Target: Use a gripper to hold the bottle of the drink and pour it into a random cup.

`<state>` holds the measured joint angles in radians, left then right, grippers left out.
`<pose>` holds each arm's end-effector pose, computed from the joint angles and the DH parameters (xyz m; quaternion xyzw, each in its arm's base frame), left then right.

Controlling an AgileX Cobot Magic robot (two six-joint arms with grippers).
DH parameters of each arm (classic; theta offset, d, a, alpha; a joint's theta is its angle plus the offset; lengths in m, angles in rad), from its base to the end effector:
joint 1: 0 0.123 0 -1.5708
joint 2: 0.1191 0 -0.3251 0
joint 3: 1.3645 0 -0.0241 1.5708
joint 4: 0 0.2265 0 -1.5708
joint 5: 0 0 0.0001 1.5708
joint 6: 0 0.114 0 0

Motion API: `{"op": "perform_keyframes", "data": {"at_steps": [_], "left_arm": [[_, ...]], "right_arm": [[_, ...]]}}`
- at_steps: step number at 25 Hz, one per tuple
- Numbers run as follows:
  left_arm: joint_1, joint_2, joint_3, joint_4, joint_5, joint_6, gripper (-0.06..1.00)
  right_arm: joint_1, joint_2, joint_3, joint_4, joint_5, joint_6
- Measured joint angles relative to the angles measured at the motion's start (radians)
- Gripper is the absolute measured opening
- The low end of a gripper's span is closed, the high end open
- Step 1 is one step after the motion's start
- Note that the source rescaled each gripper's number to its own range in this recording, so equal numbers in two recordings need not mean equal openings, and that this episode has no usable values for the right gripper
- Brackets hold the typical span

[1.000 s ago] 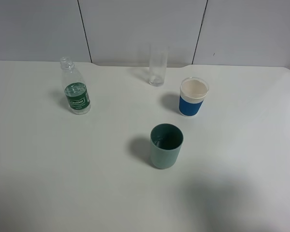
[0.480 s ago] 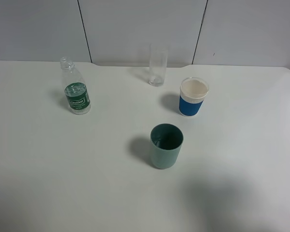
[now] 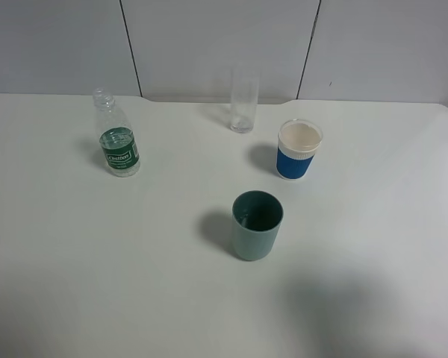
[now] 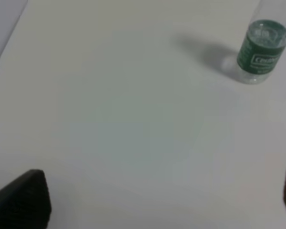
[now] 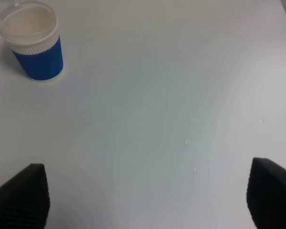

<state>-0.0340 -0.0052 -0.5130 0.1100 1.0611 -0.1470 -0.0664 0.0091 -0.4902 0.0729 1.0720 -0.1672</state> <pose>-0.0481 0.0126 0.2589 -0.0505 0.8458 0.0069 0.5311 -0.0443 0.0103 0.2519 -0.0446 0.8593 -0.0231 0.5090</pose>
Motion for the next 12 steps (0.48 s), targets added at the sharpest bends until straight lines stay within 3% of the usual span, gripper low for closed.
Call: {"op": "perform_keyframes", "data": {"at_steps": [12], "left_arm": [[0.0,0.0,0.0,0.0,0.001,0.001,1.0]], "right_arm": [[0.0,0.0,0.0,0.0,0.0,0.0]]}}
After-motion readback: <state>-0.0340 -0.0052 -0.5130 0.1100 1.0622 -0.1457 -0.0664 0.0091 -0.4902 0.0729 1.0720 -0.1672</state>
